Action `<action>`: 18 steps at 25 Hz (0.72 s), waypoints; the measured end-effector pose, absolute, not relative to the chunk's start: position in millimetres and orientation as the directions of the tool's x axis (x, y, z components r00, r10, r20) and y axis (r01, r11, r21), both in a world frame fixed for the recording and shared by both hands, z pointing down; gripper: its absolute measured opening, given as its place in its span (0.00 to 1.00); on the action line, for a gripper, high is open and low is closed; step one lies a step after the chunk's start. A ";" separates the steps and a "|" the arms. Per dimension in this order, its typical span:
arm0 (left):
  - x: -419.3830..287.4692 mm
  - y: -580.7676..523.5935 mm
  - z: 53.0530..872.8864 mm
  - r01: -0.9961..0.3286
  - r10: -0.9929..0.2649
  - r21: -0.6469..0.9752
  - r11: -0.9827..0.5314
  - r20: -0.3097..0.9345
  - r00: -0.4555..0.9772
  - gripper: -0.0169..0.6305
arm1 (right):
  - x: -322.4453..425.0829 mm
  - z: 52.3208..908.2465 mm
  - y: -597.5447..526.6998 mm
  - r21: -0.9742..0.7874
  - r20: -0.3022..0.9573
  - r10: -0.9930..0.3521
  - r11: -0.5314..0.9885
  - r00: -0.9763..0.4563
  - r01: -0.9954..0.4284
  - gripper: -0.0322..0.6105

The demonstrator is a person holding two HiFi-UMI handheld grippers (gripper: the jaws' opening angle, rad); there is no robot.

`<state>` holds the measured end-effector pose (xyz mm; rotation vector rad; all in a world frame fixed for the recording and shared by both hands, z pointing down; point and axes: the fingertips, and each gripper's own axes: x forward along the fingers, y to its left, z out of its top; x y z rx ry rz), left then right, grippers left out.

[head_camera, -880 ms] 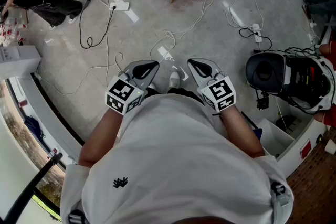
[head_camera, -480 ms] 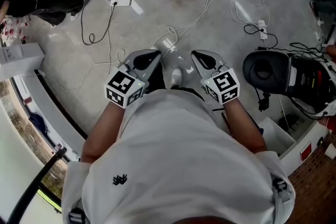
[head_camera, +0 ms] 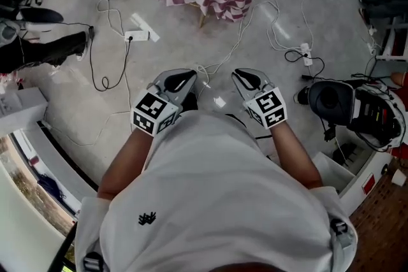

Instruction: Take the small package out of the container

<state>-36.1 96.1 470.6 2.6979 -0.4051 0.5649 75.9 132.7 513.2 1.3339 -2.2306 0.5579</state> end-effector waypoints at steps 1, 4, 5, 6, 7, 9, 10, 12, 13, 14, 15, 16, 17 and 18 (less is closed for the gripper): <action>-34.9 80.4 469.6 -0.332 -0.195 0.279 -0.901 0.423 0.885 0.12 | 79.4 514.0 115.8 -0.086 0.600 -0.693 0.442 -0.401 -0.893 0.11; -35.6 37.6 469.4 -0.307 -0.176 0.273 -0.912 0.414 0.893 0.12 | 89.6 513.2 68.3 -0.070 0.616 -0.693 0.424 -0.374 -0.903 0.11; -37.9 25.6 469.2 -0.304 -0.173 0.274 -0.912 0.415 0.893 0.12 | 92.1 511.6 54.3 -0.066 0.616 -0.697 0.417 -0.366 -0.906 0.12; -40.6 14.5 468.2 -0.305 -0.173 0.278 -0.911 0.414 0.894 0.12 | 94.4 509.7 40.5 -0.060 0.616 -0.701 0.413 -0.359 -0.909 0.12; -43.4 4.5 466.4 -0.308 -0.175 0.284 -0.908 0.411 0.895 0.12 | 96.6 508.0 26.9 -0.051 0.616 -0.704 0.411 -0.353 -0.910 0.12; -49.4 -10.3 462.8 -0.323 -0.189 0.293 -0.900 0.404 0.895 0.12 | 100.5 506.9 1.6 -0.039 0.620 -0.703 0.416 -0.348 -0.909 0.12; -52.4 -16.3 461.8 -0.333 -0.200 0.295 -0.895 0.402 0.893 0.12 | 102.6 507.3 -10.7 -0.035 0.621 -0.702 0.420 -0.349 -0.907 0.13; -57.5 -29.3 463.4 -0.362 -0.224 0.303 -0.881 0.406 0.886 0.12 | 108.9 508.6 -38.0 -0.023 0.621 -0.701 0.432 -0.351 -0.902 0.13; -59.5 -36.4 466.3 -0.380 -0.237 0.310 -0.872 0.411 0.880 0.12 | 113.4 509.6 -53.1 -0.016 0.620 -0.701 0.439 -0.353 -0.898 0.14; -60.4 -43.8 468.9 -0.396 -0.251 0.314 -0.863 0.415 0.875 0.12 | 118.6 510.8 -68.7 -0.009 0.620 -0.700 0.446 -0.355 -0.895 0.14; -60.3 -51.3 470.2 -0.412 -0.265 0.313 -0.856 0.418 0.869 0.12 | 124.3 512.4 -84.2 -0.002 0.619 -0.699 0.453 -0.357 -0.891 0.14; -59.4 -58.9 470.6 -0.427 -0.280 0.308 -0.850 0.421 0.863 0.12 | 130.2 514.5 -99.2 0.004 0.620 -0.698 0.461 -0.360 -0.887 0.15; -58.0 -66.8 470.3 -0.442 -0.296 0.303 -0.844 0.423 0.856 0.12 | 136.3 516.8 -114.0 0.009 0.621 -0.695 0.469 -0.362 -0.883 0.15; -56.3 -75.4 469.4 -0.459 -0.314 0.299 -0.836 0.425 0.849 0.12 | 142.5 519.2 -128.8 0.015 0.622 -0.692 0.478 -0.366 -0.878 0.15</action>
